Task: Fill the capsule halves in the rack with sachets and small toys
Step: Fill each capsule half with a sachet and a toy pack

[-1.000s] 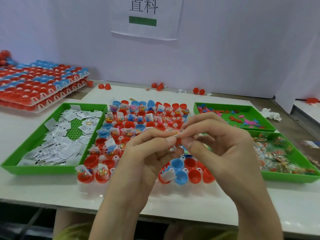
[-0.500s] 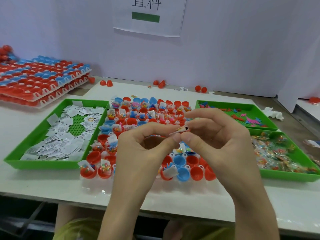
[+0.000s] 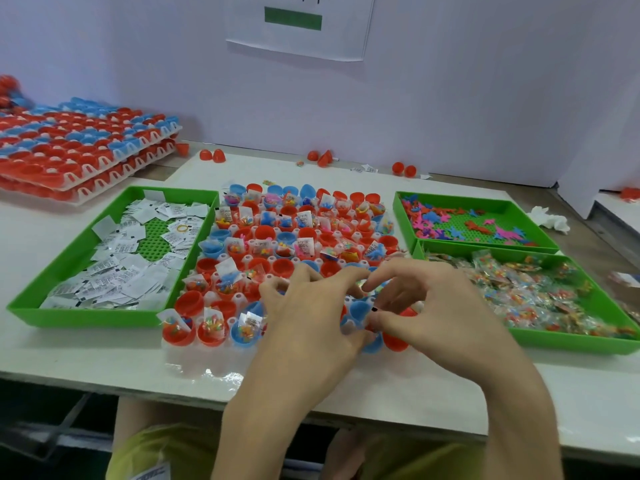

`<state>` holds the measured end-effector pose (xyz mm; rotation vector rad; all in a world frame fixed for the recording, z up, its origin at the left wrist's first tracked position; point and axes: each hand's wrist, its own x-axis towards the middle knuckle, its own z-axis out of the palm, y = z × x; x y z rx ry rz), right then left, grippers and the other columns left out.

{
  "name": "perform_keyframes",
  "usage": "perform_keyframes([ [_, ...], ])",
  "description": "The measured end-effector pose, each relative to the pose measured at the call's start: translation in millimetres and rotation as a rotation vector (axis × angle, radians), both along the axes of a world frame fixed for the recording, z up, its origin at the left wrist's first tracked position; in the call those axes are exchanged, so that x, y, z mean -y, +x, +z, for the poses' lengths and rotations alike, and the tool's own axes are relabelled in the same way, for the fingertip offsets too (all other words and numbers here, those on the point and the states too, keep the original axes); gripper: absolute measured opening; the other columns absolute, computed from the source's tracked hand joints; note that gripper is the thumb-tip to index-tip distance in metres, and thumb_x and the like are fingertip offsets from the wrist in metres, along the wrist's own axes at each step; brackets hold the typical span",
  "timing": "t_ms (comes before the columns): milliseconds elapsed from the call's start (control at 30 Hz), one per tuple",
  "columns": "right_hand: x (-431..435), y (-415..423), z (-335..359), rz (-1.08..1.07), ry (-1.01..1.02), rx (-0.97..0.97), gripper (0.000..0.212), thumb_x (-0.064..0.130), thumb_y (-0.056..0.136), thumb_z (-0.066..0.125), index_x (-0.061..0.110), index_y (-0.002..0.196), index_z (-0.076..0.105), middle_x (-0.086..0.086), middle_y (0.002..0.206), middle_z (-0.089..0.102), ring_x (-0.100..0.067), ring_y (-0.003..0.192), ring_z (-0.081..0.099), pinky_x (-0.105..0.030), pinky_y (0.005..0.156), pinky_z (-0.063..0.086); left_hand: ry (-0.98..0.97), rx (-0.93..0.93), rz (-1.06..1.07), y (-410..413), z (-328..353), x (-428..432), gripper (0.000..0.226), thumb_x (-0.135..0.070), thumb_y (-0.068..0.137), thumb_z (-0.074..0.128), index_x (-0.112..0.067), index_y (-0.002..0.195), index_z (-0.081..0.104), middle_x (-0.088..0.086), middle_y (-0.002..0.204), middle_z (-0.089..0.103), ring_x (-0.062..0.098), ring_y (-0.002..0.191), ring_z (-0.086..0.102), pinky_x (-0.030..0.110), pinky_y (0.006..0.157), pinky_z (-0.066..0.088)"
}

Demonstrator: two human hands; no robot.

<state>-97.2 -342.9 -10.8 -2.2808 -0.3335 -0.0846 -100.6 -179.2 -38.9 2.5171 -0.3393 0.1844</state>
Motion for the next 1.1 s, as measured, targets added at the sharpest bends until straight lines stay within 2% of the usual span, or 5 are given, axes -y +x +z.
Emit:
perform_keyframes([
  [167, -1.1, 4.4, -5.0, 0.036, -0.067, -0.024, 0.028, 0.01, 0.073, 0.083, 0.033, 0.086, 0.073, 0.011, 0.074, 0.072, -0.008, 0.07, 0.069, -0.029, 0.067, 0.058, 0.027, -0.034, -0.004, 3.0, -4.8, 1.3, 0.065, -0.048, 0.08, 0.072, -0.059, 0.127, 0.029, -0.019, 0.119, 0.051, 0.016, 0.114, 0.033, 0.027, 0.081, 0.006],
  [400, -2.1, 7.9, -8.4, 0.057, -0.096, -0.04, 0.022, 0.01, 0.071, 0.083, 0.029, 0.078, 0.074, 0.011, 0.072, 0.069, -0.007, 0.07, 0.066, -0.018, 0.059, 0.051, 0.016, -0.042, -0.019, 4.7, -6.6, 1.7, 0.054, -0.05, 0.081, 0.072, -0.054, 0.125, 0.043, -0.018, 0.12, 0.052, 0.017, 0.117, 0.033, 0.029, 0.086, 0.007],
  [633, -1.3, 8.4, -5.8, 0.074, -0.121, -0.095, 0.026, 0.009, 0.076, 0.081, 0.033, 0.069, 0.075, 0.014, 0.067, 0.071, -0.001, 0.065, 0.066, -0.014, 0.058, 0.05, 0.027, -0.06, 0.003, 6.2, -8.3, 2.7, 0.063, -0.047, 0.082, 0.073, -0.054, 0.134, 0.038, -0.018, 0.128, 0.051, 0.021, 0.127, 0.03, 0.034, 0.095, 0.012],
  [833, 0.1, 6.0, -4.0, 0.07, -0.092, -0.106, 0.023, 0.003, 0.074, 0.081, 0.026, 0.075, 0.078, 0.013, 0.065, 0.072, -0.001, 0.06, 0.068, -0.017, 0.057, 0.052, 0.027, -0.059, 0.009, 7.3, -8.8, 4.2, 0.06, -0.046, 0.081, 0.074, -0.054, 0.131, 0.041, -0.018, 0.126, 0.053, 0.021, 0.126, 0.031, 0.032, 0.091, 0.011],
  [1100, -0.8, 5.1, -7.8, 0.084, -0.108, -0.063, 0.033, 0.002, 0.074, 0.079, 0.033, 0.065, 0.076, 0.014, 0.07, 0.07, -0.003, 0.064, 0.065, -0.013, 0.057, 0.049, 0.046, -0.028, 0.02, 6.2, -10.6, 5.3, 0.063, -0.05, 0.08, 0.074, -0.051, 0.134, 0.041, -0.021, 0.123, 0.056, 0.015, 0.123, 0.032, 0.027, 0.078, 0.004],
])
